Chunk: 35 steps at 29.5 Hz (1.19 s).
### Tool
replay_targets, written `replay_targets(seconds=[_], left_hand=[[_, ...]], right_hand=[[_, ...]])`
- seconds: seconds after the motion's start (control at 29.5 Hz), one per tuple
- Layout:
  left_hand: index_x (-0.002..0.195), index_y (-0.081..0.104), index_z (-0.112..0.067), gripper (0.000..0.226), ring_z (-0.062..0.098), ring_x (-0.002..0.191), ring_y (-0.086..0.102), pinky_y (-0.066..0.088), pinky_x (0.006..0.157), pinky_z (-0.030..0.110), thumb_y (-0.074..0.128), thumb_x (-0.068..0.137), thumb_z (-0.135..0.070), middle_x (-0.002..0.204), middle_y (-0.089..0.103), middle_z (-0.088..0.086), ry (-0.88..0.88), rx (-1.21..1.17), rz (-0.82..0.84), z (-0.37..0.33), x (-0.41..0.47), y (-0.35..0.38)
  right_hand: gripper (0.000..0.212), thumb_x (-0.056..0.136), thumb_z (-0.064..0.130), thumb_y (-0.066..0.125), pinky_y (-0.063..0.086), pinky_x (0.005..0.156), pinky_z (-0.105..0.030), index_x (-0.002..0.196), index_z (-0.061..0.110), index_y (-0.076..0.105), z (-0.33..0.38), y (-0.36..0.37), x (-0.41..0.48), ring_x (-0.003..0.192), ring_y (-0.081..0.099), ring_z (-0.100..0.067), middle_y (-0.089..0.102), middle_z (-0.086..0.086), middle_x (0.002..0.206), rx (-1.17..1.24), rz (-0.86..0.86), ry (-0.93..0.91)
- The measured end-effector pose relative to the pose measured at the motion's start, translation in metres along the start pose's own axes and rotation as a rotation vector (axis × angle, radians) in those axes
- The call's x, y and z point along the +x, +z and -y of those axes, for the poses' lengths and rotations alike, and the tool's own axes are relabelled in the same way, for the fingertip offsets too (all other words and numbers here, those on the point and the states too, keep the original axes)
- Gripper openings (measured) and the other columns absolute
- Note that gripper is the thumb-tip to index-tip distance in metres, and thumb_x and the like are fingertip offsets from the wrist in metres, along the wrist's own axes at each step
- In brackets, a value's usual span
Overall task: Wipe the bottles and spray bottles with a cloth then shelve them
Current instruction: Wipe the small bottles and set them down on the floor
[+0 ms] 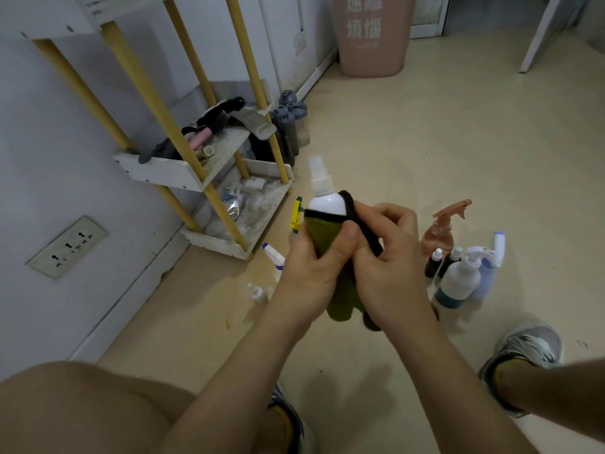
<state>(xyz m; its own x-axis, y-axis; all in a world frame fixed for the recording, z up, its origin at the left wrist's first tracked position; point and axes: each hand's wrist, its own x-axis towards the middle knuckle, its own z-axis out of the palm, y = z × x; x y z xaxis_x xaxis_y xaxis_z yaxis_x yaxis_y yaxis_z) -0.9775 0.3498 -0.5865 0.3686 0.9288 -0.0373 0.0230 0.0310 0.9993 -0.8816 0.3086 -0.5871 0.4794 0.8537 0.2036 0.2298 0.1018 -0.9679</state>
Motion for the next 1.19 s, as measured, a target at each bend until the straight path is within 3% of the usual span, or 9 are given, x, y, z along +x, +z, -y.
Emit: replay_targets(seconds=[0.14, 0.27, 0.34, 0.41, 0.47, 0.58, 0.78, 0.91, 1.19], left_hand=[[0.111, 0.060, -0.020, 0.035, 0.016, 0.095, 0.071, 0.058, 0.083, 0.035, 0.066, 0.085, -0.043, 0.099, 0.073, 0.000, 0.070, 0.033, -0.032, 0.000, 0.003, -0.001], [0.104, 0.061, -0.032, 0.029, 0.014, 0.095, 0.069, 0.058, 0.085, 0.041, 0.068, 0.081, -0.049, 0.097, 0.071, -0.005, 0.095, 0.210, -0.018, -0.006, 0.007, -0.008], [0.103, 0.060, -0.037, 0.027, 0.012, 0.090, 0.067, 0.057, 0.083, 0.047, 0.071, 0.081, -0.048, 0.093, 0.069, -0.008, 0.089, 0.350, -0.043, -0.007, 0.008, -0.010], [0.110, 0.056, -0.038, 0.033, 0.006, 0.086, 0.064, 0.056, 0.080, 0.044, 0.073, 0.081, -0.038, 0.091, 0.066, -0.013, 0.086, 0.489, -0.075, -0.009, 0.005, -0.005], [0.117, 0.052, -0.038, 0.042, 0.005, 0.085, 0.063, 0.055, 0.077, 0.041, 0.072, 0.081, -0.036, 0.092, 0.065, -0.016, 0.100, 0.564, -0.136, -0.013, 0.000, 0.001], [0.120, 0.050, -0.037, 0.041, 0.006, 0.081, 0.061, 0.052, 0.070, 0.033, 0.069, 0.084, -0.042, 0.092, 0.063, -0.015, 0.185, 0.722, -0.222, -0.019, -0.003, 0.002], [0.138, 0.041, -0.028, 0.058, 0.022, 0.081, 0.060, 0.047, 0.062, 0.036, 0.065, 0.087, -0.041, 0.100, 0.064, -0.004, 0.359, 1.045, -0.307, -0.021, -0.010, 0.001], [0.140, 0.043, -0.029, 0.063, 0.023, 0.080, 0.061, 0.049, 0.060, 0.036, 0.068, 0.083, -0.037, 0.102, 0.065, -0.003, 0.386, 1.170, -0.290, -0.029, -0.011, -0.002], [0.126, 0.050, -0.032, 0.050, 0.018, 0.083, 0.058, 0.051, 0.072, 0.036, 0.065, 0.082, -0.050, 0.089, 0.057, -0.009, 0.134, 1.069, -0.118, -0.039, -0.009, -0.008]], right_hand=[[0.025, 0.090, 0.018, 0.066, 0.057, 0.083, -0.027, 0.112, 0.028, 0.070, 0.008, -0.024, 0.012, 0.096, 0.070, -0.014, 0.073, 0.003, 0.101, 0.250, 0.230, 0.183], [0.030, 0.077, 0.011, 0.068, 0.060, 0.077, -0.036, 0.105, -0.001, 0.071, 0.006, -0.043, 0.018, 0.093, 0.071, -0.033, 0.073, -0.020, 0.100, 0.742, 0.179, 0.423], [0.029, 0.081, 0.014, 0.066, 0.059, 0.077, -0.033, 0.106, 0.001, 0.072, 0.005, -0.040, 0.017, 0.097, 0.071, -0.031, 0.073, -0.018, 0.103, 0.821, 0.124, 0.420], [0.017, 0.089, 0.012, 0.065, 0.056, 0.076, -0.024, 0.103, 0.013, 0.075, 0.007, -0.029, 0.013, 0.094, 0.071, -0.020, 0.075, -0.007, 0.098, 0.631, 0.036, 0.287], [0.017, 0.092, 0.015, 0.064, 0.048, 0.075, -0.013, 0.105, 0.021, 0.073, 0.006, -0.017, 0.008, 0.086, 0.066, -0.008, 0.071, 0.004, 0.093, 0.122, -0.096, -0.022], [0.021, 0.092, 0.021, 0.058, 0.043, 0.068, -0.013, 0.110, 0.018, 0.069, 0.004, -0.012, 0.003, 0.078, 0.055, -0.006, 0.063, 0.004, 0.093, -0.343, -0.138, -0.276], [0.014, 0.093, 0.031, 0.057, 0.038, 0.065, -0.012, 0.103, 0.024, 0.064, 0.019, -0.023, 0.006, 0.073, 0.051, -0.008, 0.058, 0.006, 0.085, -0.408, -0.067, -0.246], [0.011, 0.093, 0.033, 0.053, 0.043, 0.062, -0.030, 0.097, 0.026, 0.060, 0.035, -0.034, 0.008, 0.072, 0.056, -0.013, 0.059, 0.009, 0.077, -0.488, 0.019, -0.137], [0.021, 0.097, 0.030, 0.048, 0.038, 0.069, -0.033, 0.107, 0.032, 0.067, 0.052, -0.056, 0.018, 0.086, 0.053, -0.022, 0.057, 0.002, 0.091, -0.919, 0.206, -0.171]])
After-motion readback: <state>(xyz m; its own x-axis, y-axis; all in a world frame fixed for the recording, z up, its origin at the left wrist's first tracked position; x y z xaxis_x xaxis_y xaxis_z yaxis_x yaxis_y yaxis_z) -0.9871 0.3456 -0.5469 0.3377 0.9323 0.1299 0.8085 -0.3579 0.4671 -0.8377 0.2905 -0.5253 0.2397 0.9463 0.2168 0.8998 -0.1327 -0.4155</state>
